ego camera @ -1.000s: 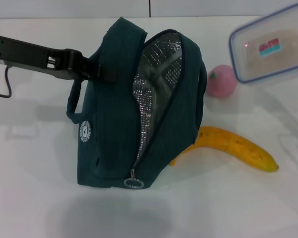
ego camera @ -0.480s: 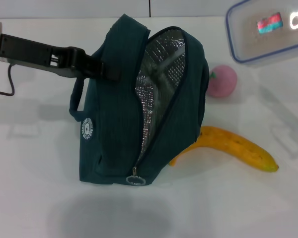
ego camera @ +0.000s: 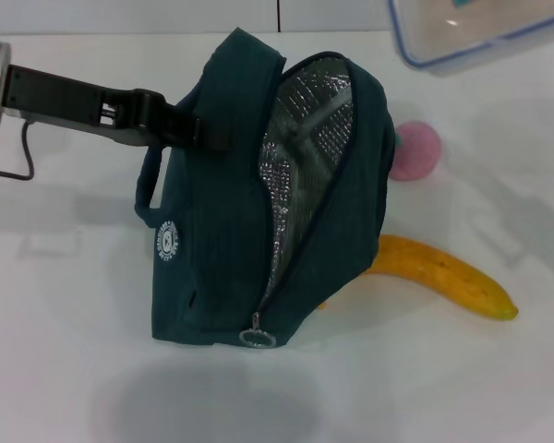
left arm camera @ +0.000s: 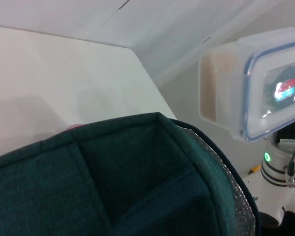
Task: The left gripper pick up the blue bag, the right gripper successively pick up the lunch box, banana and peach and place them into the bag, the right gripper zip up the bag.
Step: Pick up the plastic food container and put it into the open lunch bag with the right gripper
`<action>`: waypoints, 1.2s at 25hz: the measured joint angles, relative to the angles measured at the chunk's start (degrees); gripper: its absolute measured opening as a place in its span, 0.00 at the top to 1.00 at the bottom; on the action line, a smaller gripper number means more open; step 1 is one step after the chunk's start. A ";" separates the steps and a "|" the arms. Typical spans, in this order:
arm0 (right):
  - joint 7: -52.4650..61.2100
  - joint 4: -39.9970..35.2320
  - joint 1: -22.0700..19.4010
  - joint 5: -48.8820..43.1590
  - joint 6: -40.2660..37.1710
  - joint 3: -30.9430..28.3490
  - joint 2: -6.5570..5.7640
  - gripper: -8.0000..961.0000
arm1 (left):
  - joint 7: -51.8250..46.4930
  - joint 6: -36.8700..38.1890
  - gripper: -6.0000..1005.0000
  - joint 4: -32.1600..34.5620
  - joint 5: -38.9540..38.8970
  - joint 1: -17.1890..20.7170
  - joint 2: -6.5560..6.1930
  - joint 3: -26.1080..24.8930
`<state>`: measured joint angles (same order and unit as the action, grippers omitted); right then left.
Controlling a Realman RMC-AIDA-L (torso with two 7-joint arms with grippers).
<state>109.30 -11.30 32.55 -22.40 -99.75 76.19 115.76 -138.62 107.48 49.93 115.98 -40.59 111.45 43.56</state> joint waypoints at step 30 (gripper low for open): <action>-0.99 0.27 4.57 0.04 7.13 14.33 0.42 0.90 | 0.71 -1.58 0.96 -0.53 0.04 -1.82 1.35 -0.29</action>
<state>108.31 -11.04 37.12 -22.36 -92.62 90.52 116.18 -137.91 105.90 49.39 116.02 -42.41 112.80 43.27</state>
